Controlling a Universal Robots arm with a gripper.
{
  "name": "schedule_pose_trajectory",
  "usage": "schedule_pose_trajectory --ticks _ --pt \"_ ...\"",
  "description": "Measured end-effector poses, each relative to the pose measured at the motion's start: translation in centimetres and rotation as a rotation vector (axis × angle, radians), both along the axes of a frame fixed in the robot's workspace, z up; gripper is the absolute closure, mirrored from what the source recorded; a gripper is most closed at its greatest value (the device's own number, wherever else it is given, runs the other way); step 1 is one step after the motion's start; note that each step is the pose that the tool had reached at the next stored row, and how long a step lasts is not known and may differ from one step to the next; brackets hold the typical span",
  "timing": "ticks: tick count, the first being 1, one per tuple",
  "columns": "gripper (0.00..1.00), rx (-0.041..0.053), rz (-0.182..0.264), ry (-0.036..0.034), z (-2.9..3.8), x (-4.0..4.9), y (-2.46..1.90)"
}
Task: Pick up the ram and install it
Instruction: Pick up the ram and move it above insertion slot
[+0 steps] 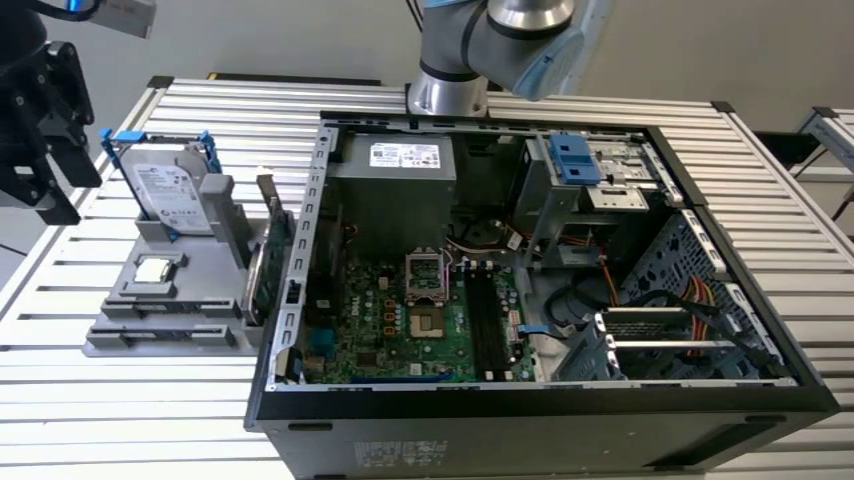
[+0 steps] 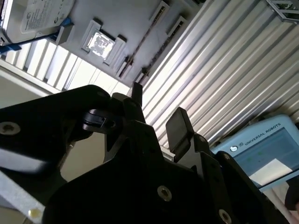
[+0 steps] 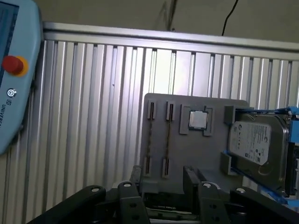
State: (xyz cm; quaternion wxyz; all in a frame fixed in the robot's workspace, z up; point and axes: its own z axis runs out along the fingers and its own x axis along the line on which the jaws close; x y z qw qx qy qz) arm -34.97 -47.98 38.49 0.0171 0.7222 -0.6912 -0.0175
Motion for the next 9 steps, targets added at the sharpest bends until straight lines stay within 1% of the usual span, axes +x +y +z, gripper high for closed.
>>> schedule_pose_trajectory --ticks 3,5,9 --pt "0.00 -0.0001 -0.026 -0.0013 -0.30 0.01 0.01" --pt "0.00 0.0001 -0.030 -0.0052 -0.51 0.01 0.02" --pt "0.00 0.0002 -0.032 -0.0217 -0.86 -0.02 0.10"
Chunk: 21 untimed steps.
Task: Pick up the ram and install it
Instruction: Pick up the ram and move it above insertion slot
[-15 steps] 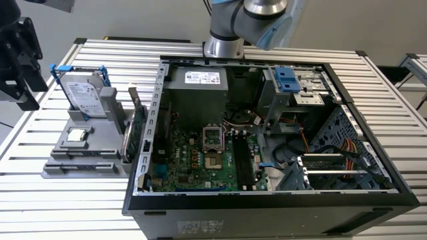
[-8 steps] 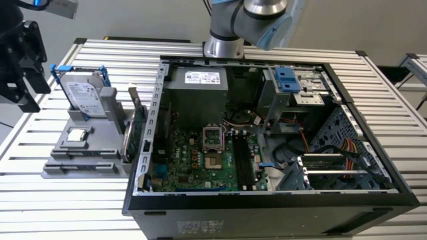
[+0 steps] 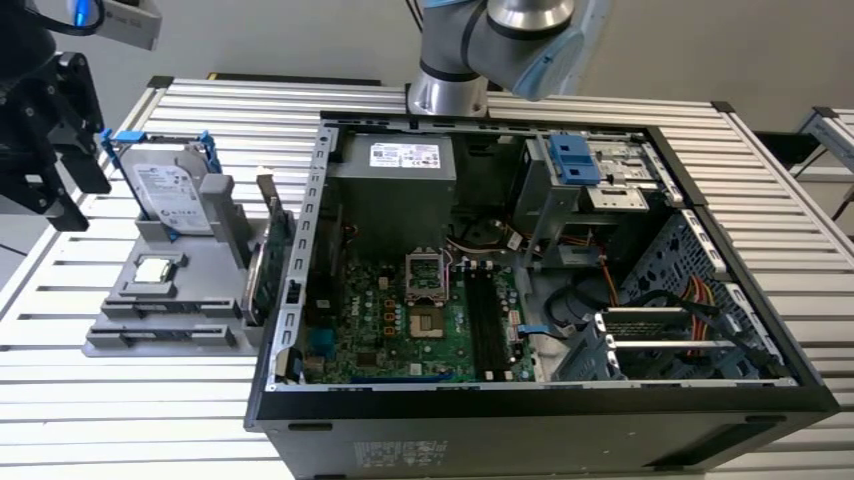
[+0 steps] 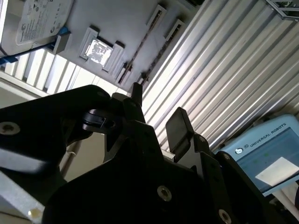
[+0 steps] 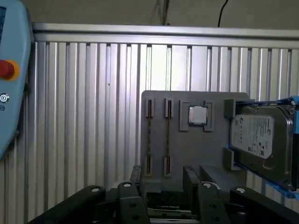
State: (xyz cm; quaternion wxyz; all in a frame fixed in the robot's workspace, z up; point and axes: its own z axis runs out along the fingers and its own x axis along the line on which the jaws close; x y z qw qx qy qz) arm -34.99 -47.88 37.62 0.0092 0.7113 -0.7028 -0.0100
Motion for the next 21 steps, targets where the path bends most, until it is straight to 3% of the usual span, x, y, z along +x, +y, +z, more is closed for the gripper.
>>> schedule_pose_trajectory --ticks 2,8,21 --pt "0.00 0.0001 0.000 -0.0059 -0.19 0.01 0.00" --pt "0.00 -0.0001 0.000 -0.0092 -0.59 0.00 0.14" --pt "0.00 -0.0135 0.000 -0.0096 -1.19 -0.01 0.33"
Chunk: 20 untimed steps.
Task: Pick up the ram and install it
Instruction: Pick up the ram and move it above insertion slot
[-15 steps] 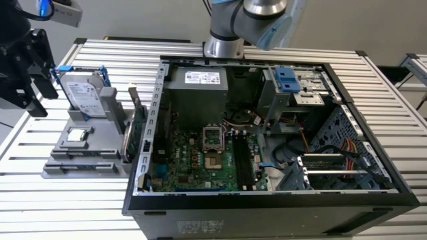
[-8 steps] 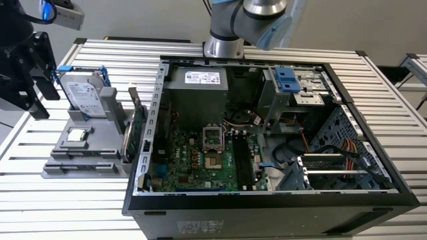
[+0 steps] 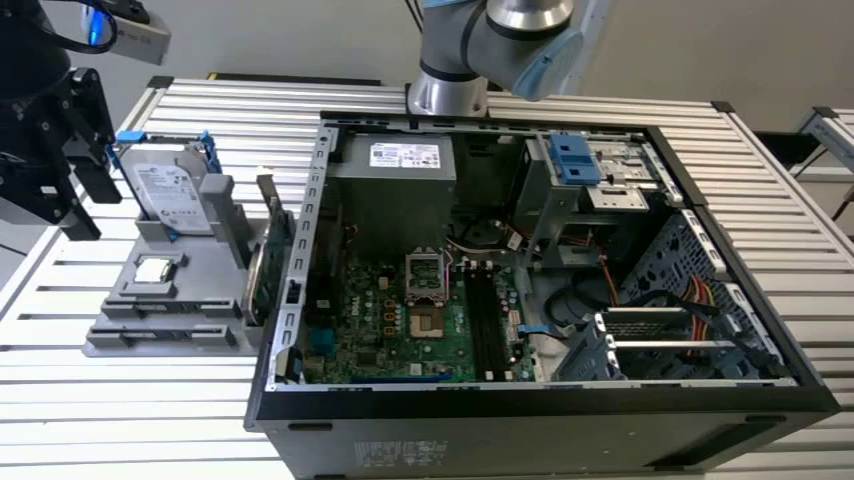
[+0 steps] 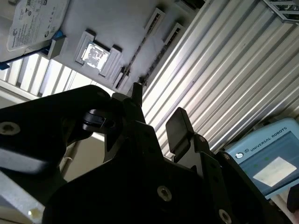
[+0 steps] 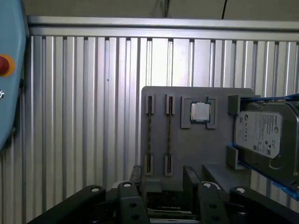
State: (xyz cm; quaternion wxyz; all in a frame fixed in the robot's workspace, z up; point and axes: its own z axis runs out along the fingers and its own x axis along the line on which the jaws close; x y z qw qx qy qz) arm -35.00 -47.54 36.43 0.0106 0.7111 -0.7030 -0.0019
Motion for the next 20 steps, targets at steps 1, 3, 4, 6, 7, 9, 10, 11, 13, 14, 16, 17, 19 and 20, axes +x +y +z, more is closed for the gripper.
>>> schedule_pose_trajectory --ticks 1,3,4,6,7,9,10,11,13,14,16,17,19,20 --pt "0.00 -0.0008 0.000 -0.0002 -0.02 0.00 0.00" --pt "0.00 -0.0011 0.000 -0.0002 -0.02 0.01 0.00" --pt "0.00 -0.0012 0.000 -0.0001 -0.01 0.01 0.00" --pt "0.00 -0.0012 0.000 -0.0001 -0.02 0.01 0.00" --pt "0.00 -0.0014 0.000 0.0000 -0.02 0.01 0.00" --pt "0.00 -0.0013 -0.001 0.0001 -0.06 0.01 0.01" --pt "0.00 -0.0011 -0.002 -0.0001 -0.12 0.01 0.00" --pt "0.00 -0.0013 -0.004 0.0000 -0.15 0.01 0.00" --pt "0.00 -0.0012 -0.010 0.0000 -0.26 0.01 0.00" --pt "0.00 -0.0012 -0.013 -0.0001 -0.31 0.01 0.00" --pt "0.00 -0.0012 -0.023 -0.0001 -0.47 0.01 0.00" --pt "0.00 -0.0014 -0.026 0.0000 -0.56 0.01 0.00" --pt "0.00 -0.0017 -0.027 0.0000 -0.74 0.01 0.00" --pt "0.00 -0.0019 -0.027 0.0001 -0.84 0.01 0.00"
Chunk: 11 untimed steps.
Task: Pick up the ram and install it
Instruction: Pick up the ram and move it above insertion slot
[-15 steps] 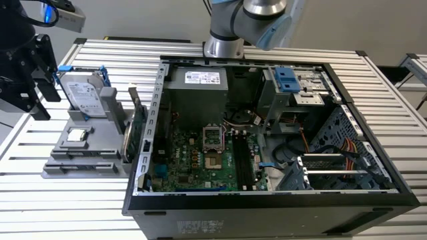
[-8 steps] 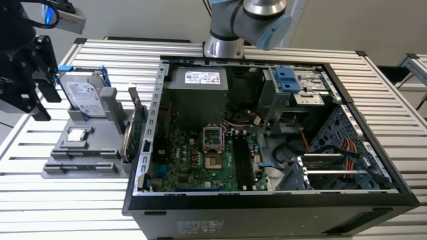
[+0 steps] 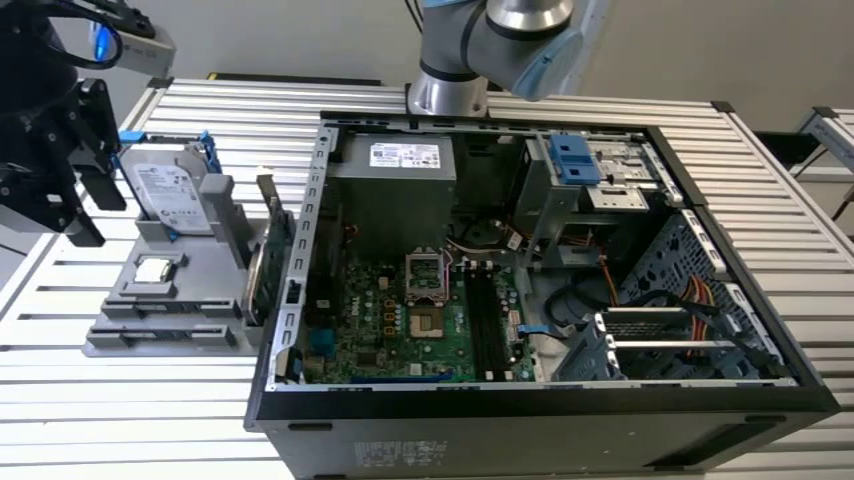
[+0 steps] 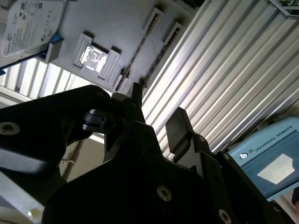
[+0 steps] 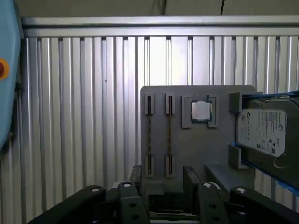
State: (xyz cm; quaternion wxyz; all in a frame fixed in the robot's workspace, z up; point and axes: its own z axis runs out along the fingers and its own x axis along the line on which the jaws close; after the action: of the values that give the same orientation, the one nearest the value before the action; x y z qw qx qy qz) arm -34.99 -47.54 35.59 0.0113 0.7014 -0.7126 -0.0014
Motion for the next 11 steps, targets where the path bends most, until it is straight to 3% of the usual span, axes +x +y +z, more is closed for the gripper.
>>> schedule_pose_trajectory --ticks 11 --pt "0.00 -0.0025 0.000 -0.0001 -1.12 -0.01 0.00"
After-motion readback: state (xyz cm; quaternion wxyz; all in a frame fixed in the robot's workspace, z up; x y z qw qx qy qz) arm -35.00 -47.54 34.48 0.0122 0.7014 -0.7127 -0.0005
